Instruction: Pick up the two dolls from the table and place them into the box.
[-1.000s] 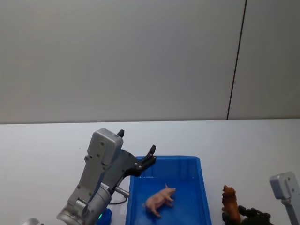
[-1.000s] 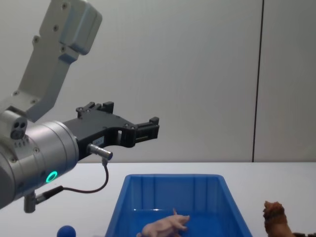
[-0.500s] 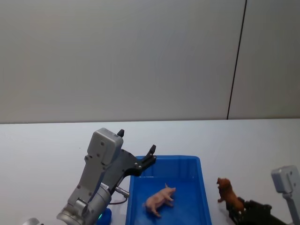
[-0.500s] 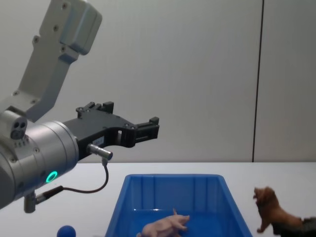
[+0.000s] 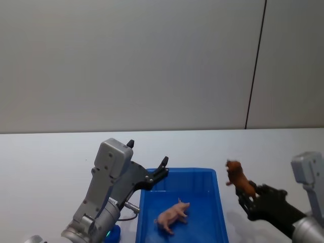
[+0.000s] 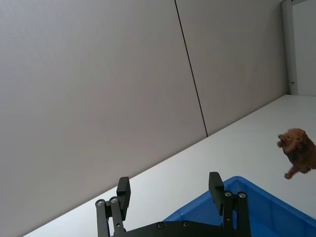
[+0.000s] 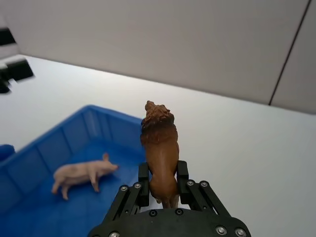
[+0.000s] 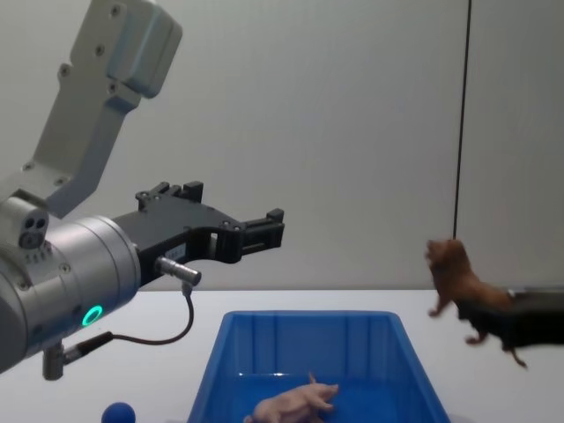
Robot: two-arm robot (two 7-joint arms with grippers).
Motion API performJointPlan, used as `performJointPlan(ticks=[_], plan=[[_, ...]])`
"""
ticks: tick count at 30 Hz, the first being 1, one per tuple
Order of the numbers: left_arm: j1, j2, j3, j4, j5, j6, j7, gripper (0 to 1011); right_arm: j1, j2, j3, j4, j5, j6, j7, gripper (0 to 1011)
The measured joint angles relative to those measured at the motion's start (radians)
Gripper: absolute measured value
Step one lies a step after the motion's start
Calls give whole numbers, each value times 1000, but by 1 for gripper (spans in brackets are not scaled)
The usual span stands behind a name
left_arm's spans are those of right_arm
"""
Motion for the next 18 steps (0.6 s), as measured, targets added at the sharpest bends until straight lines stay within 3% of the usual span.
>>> performJointPlan(ticks=[13,18], plan=[[0,0,0,0,0,0,0,1001,103,-69,-36,45,-25,67,95,318],[0,0,0,0,0,0,0,1001,136,-97,-52,92,-31,89,127,430]])
